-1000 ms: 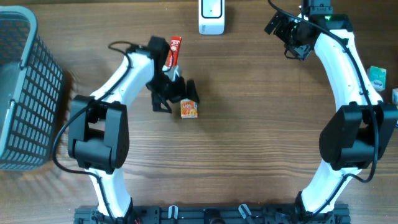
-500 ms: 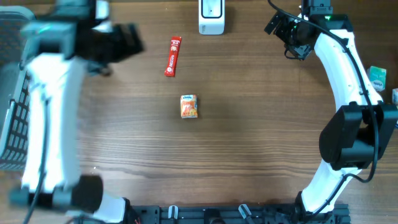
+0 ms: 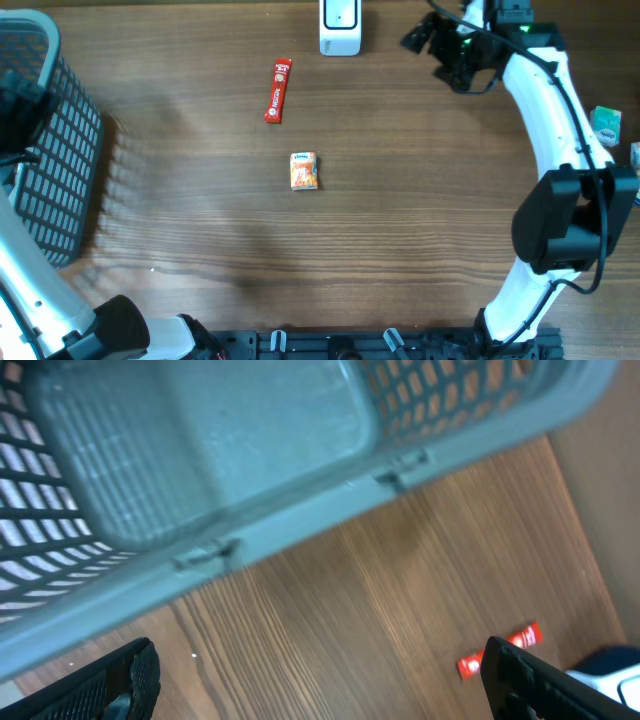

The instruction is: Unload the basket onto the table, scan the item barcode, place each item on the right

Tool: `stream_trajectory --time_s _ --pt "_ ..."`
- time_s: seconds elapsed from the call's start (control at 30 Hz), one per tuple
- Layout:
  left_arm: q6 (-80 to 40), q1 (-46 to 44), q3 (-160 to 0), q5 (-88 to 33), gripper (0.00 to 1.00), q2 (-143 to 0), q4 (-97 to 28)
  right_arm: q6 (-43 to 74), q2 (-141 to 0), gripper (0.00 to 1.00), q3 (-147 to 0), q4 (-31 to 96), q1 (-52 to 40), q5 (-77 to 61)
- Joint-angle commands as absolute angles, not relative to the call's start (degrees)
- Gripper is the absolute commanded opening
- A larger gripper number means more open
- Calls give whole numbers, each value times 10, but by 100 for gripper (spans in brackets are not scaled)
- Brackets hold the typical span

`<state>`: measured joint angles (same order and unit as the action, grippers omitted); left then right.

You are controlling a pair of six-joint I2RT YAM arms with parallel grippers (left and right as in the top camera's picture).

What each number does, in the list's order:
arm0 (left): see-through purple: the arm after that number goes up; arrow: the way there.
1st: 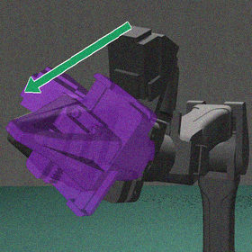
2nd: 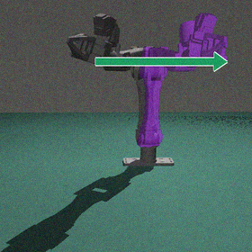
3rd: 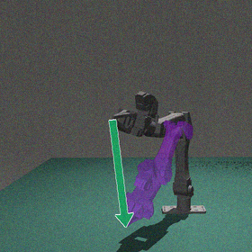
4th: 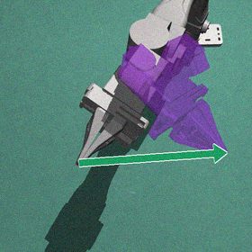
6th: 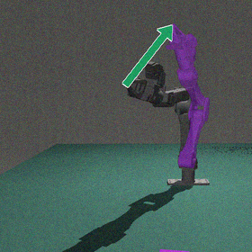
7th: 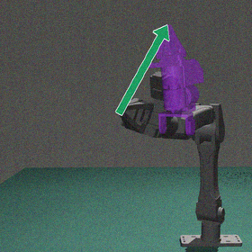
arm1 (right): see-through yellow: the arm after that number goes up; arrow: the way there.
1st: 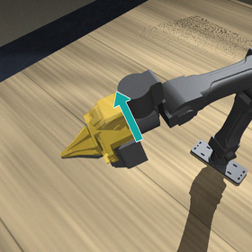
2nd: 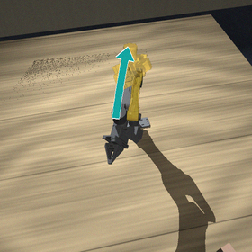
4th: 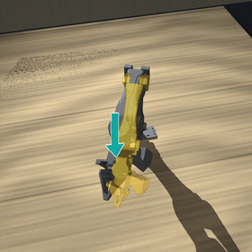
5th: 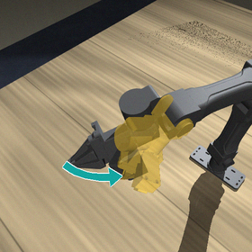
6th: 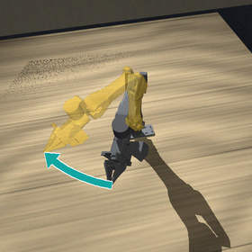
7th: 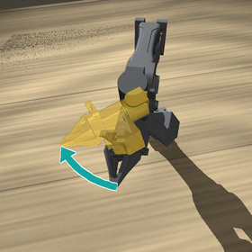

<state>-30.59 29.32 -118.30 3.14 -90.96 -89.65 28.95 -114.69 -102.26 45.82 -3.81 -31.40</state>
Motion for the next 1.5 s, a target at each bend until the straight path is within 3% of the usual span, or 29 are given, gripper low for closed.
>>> stream_trajectory --time_s 0.0,0.23,0.6,0.83,1.03,1.47 --pt "-314 307 -1185 35 100 -912 -896 166 -1134 100 -1025 488 -107 -353" --pt "-314 307 -1185 35 100 -912 -896 152 -1134 100 -1025 552 -282 -91" --pt "-314 307 -1185 35 100 -912 -896 200 -1151 99 -1017 504 -456 36" --pt "-314 307 -1185 35 100 -912 -896 236 -1201 73 -1016 519 -517 116" --pt "-314 307 -1185 35 100 -912 -896 262 -1247 63 -1016 543 -555 224" --pt "-314 307 -1185 35 100 -912 -896 276 -1316 59 -1016 562 -556 252"
